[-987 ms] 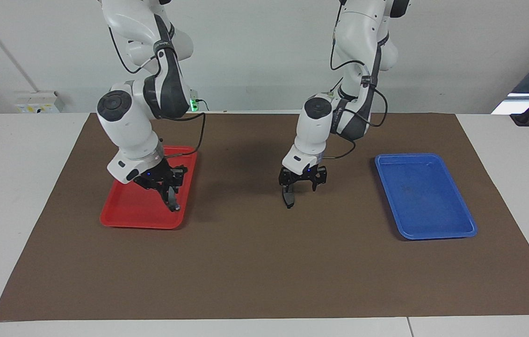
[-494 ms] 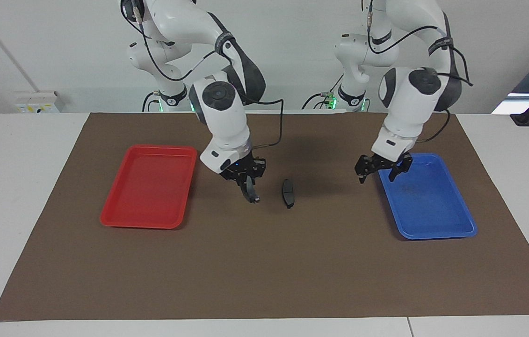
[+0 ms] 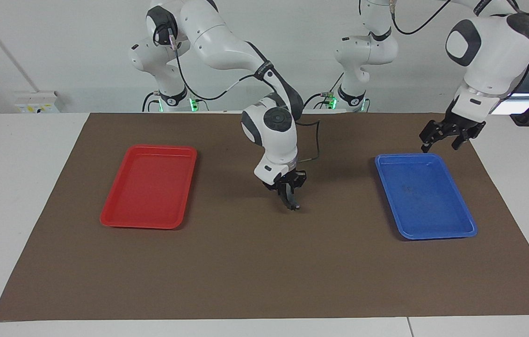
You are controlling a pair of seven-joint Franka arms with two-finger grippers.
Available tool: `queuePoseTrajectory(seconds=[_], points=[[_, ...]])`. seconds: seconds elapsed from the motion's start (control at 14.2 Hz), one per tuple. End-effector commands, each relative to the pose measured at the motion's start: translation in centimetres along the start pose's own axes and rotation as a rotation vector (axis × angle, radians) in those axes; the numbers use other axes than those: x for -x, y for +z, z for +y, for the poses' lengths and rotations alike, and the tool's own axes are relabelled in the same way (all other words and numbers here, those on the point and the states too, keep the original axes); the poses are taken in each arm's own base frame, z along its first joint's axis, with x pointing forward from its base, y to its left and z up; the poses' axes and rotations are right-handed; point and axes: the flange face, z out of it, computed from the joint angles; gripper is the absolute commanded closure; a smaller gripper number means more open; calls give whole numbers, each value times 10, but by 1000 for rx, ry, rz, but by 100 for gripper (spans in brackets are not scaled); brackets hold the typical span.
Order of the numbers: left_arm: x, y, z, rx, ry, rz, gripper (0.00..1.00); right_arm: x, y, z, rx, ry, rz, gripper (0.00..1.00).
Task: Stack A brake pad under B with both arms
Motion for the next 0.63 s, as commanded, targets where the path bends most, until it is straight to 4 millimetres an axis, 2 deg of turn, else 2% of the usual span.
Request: queuePoseTrajectory(seconds=[0.0, 0.07, 0.21, 0.35, 0.56], points=[[-8, -32, -12, -4, -9, -41, 0, 5, -5, 9, -21, 16, 2, 90], [-9, -39, -22, -6, -26, -58, 0, 6, -4, 10, -21, 17, 3, 90], [-8, -45, -31, -6, -6, -76, 0, 8, -3, 9, -19, 15, 1, 90], [-6, -42, -48, -5, 9, -85, 0, 10, 0, 12, -20, 18, 2, 86], [-4, -39, -53, -3, 18, -85, 0, 15, 9, 18, -29, 20, 26, 86]])
